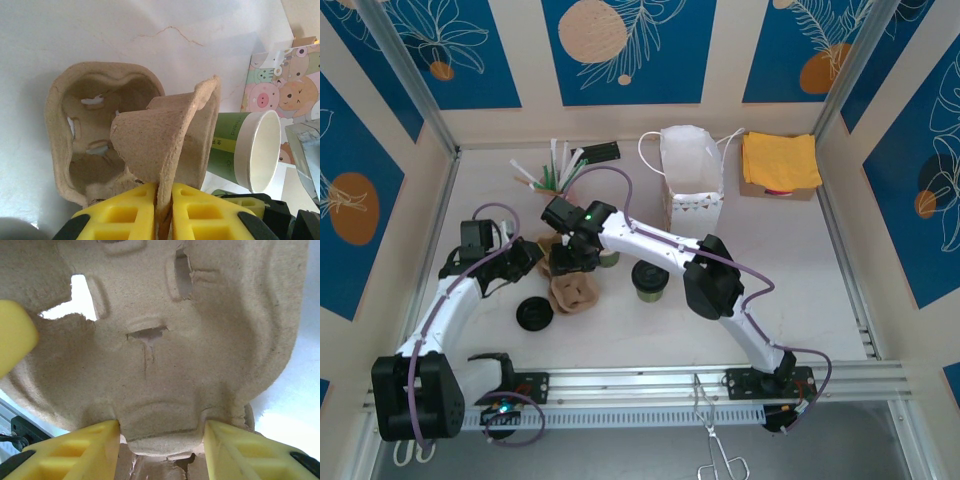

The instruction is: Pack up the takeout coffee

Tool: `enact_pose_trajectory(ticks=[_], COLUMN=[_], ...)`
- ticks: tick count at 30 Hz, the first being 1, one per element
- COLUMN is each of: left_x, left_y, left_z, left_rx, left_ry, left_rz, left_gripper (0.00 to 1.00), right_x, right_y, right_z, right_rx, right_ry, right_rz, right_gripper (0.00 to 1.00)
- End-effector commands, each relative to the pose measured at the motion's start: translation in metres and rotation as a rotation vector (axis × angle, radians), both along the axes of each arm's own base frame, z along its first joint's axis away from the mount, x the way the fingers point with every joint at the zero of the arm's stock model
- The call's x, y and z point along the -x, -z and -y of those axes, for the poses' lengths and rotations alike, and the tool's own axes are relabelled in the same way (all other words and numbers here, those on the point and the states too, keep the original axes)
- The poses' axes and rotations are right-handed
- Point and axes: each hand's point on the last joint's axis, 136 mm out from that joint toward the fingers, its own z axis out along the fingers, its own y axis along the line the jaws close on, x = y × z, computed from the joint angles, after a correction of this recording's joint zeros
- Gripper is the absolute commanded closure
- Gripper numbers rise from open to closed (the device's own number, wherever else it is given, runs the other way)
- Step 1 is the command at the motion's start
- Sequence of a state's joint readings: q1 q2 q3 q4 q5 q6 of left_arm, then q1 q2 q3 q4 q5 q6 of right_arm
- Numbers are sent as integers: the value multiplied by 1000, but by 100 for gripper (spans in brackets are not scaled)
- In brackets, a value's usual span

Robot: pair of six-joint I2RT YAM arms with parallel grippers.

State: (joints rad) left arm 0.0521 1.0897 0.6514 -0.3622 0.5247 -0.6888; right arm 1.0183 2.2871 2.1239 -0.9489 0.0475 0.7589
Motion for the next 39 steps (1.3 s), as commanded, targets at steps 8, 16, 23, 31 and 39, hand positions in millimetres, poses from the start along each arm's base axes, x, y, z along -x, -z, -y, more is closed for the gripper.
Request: enact_pose_trajectory(ticks=[8,16,23,31,39], left_x=[-3,-3,-4,-2,6], left_y=[-8,-9,-16,-45,-88], left_z=[2,1,-2,-14,-41], left_rx=[23,16,-3,-87,-236], left_ry=[21,20,15,-11,-113], left_rz=[24,22,27,50,92], left_gripper=[87,79,56,22,11], right_x=[1,3,6,9,12], right_y=[-18,-25,-31,-44,-61], right_z=[-5,-5,-7,-8,-6], right_rx=[-54,-53,-51,-64,-84], right_ry=[-32,-40,-48,-58,-64], right_rz=[17,30,38,50,66], right_gripper=[61,63,64,64,64])
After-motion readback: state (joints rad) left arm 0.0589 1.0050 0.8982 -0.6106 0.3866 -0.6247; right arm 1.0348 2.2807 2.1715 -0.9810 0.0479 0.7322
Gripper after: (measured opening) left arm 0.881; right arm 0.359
